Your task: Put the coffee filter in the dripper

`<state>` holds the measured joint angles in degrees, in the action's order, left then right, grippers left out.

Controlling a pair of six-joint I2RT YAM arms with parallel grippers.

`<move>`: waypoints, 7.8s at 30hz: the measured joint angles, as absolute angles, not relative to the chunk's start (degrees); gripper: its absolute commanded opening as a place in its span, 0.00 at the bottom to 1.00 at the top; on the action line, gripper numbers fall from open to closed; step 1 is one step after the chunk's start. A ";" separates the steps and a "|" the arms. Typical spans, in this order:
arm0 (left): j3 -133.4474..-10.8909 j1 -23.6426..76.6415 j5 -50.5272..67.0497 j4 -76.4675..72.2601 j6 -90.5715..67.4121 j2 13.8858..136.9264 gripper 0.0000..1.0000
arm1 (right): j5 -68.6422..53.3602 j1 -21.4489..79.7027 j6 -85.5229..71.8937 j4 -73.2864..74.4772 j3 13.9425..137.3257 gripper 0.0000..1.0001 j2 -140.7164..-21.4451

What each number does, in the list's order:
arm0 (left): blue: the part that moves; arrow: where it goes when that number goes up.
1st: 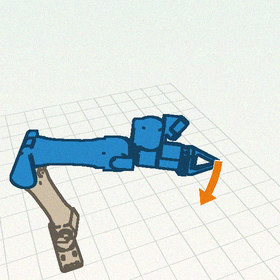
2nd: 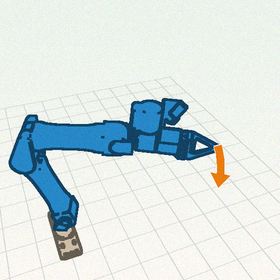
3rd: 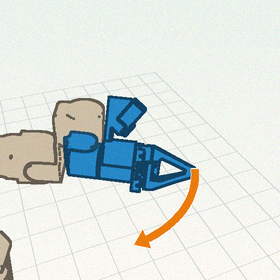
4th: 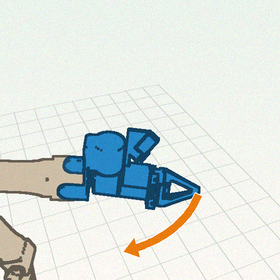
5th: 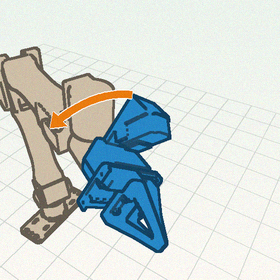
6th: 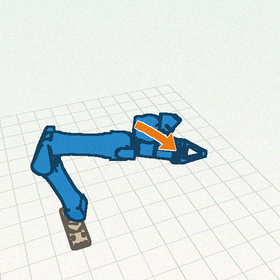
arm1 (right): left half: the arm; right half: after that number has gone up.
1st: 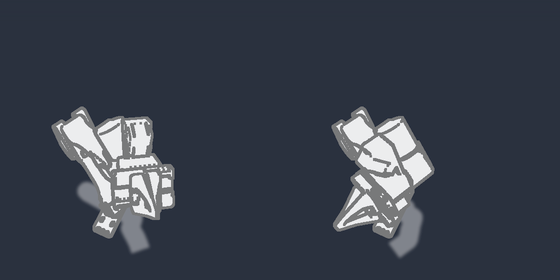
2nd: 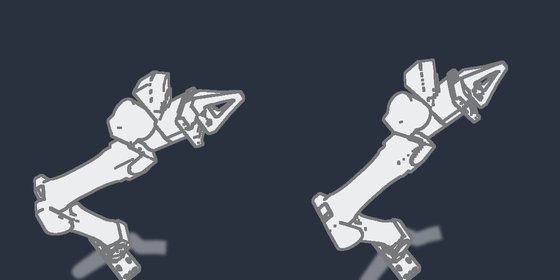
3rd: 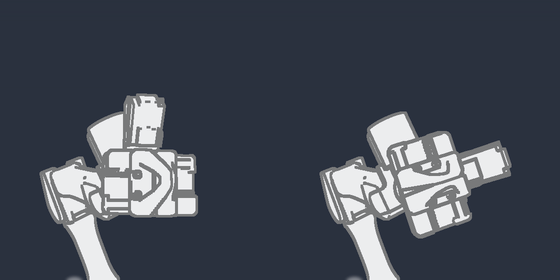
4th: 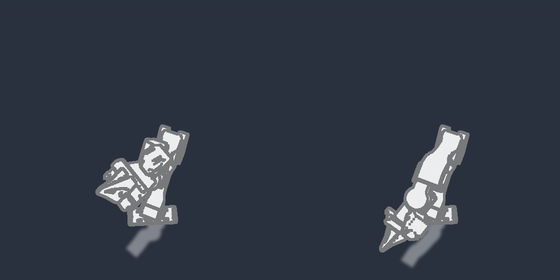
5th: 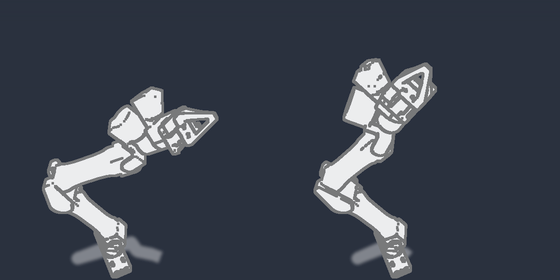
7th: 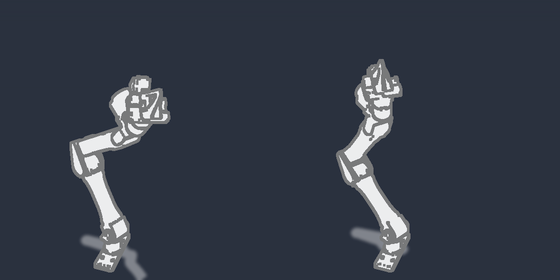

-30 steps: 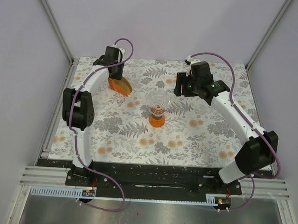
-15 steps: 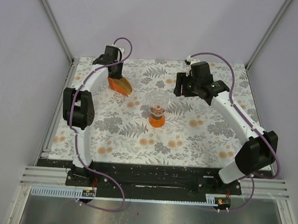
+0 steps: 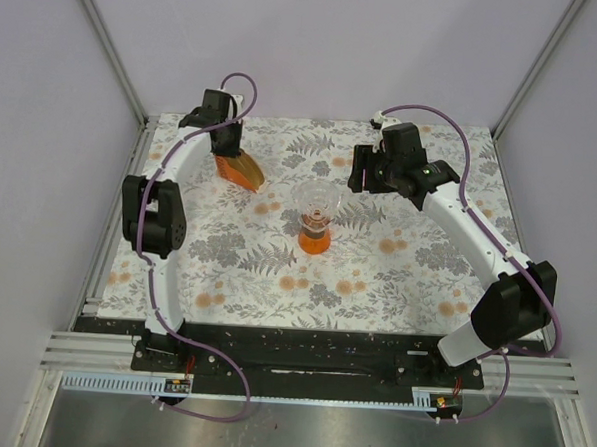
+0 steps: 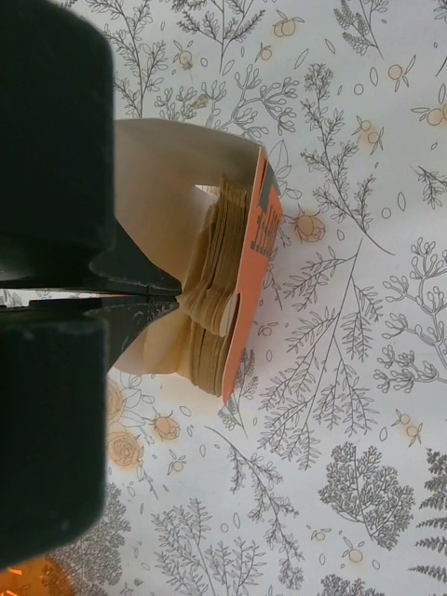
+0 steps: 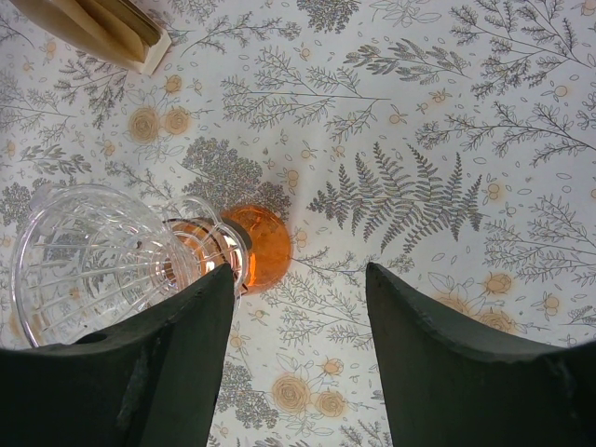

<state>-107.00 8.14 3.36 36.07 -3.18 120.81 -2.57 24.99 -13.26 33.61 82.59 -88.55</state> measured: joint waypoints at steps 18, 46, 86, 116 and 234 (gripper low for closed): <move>-103.18 7.84 7.60 36.51 -4.67 113.95 0.00 | -5.80 24.95 -13.93 30.37 83.55 0.59 -88.53; -100.25 6.90 11.53 37.41 -4.84 104.95 0.00 | -11.46 31.51 -15.29 18.00 92.71 0.52 -94.35; -92.95 6.90 21.74 42.87 -4.47 83.31 0.00 | 3.86 51.44 -10.11 16.91 104.60 0.55 -106.17; -90.54 6.90 24.47 42.39 -4.54 83.20 0.00 | 8.58 51.55 -7.51 18.59 112.55 0.38 -116.01; -90.24 28.91 10.33 39.11 -16.27 89.54 0.48 | 8.25 42.15 -11.31 77.30 129.03 0.41 -112.71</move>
<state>-90.24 28.91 10.33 39.11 -16.27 89.54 8.25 42.15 -11.31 77.30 129.03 -112.71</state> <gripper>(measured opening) 0.443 0.403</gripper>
